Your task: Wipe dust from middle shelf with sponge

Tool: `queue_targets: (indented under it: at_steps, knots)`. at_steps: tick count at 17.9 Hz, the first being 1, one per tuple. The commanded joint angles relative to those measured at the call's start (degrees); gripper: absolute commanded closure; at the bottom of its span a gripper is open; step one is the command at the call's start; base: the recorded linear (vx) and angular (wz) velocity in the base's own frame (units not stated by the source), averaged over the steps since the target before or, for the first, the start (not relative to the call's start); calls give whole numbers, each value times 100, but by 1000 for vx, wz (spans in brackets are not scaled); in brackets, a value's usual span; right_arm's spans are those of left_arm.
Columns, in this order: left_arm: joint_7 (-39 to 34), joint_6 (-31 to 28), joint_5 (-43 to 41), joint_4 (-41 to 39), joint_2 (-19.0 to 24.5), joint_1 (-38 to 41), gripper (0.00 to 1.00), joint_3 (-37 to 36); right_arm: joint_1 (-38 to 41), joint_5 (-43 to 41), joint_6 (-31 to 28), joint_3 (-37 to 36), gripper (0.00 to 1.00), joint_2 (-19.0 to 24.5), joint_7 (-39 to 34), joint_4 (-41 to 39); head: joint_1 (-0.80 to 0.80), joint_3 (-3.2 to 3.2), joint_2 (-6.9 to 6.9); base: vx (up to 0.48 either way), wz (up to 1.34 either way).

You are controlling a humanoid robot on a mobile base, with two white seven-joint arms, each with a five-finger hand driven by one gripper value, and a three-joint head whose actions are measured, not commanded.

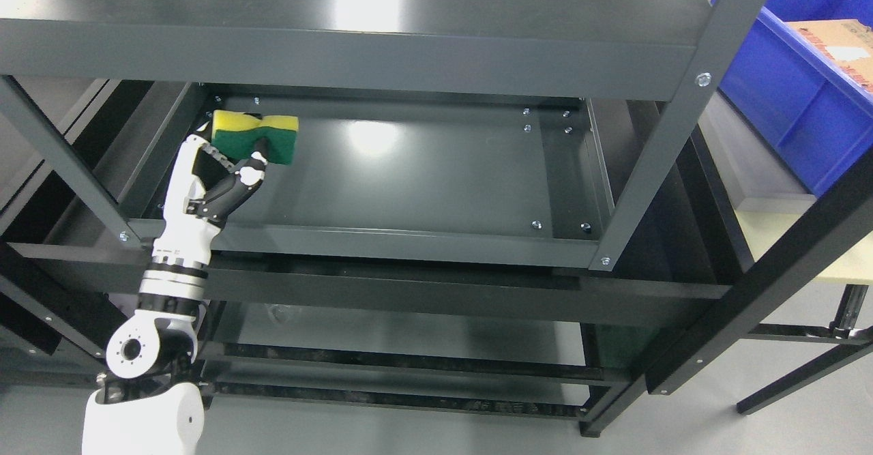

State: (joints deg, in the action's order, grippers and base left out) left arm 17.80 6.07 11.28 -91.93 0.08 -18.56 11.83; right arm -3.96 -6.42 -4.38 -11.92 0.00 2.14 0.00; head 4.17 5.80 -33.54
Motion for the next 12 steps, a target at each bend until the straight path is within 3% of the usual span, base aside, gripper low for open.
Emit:
queue_targets:
  at_steps: [1,12]
  knots:
    - [4,34,102,-211,92,151,79,707,0,0,-2,-3,0,-100,-3,-100,0,0,0,0,0]
    - [4,34,129,-202,92,151,79,250,0,0,-2,-3,0,-100,-3,-100,0,0,0,0,0]
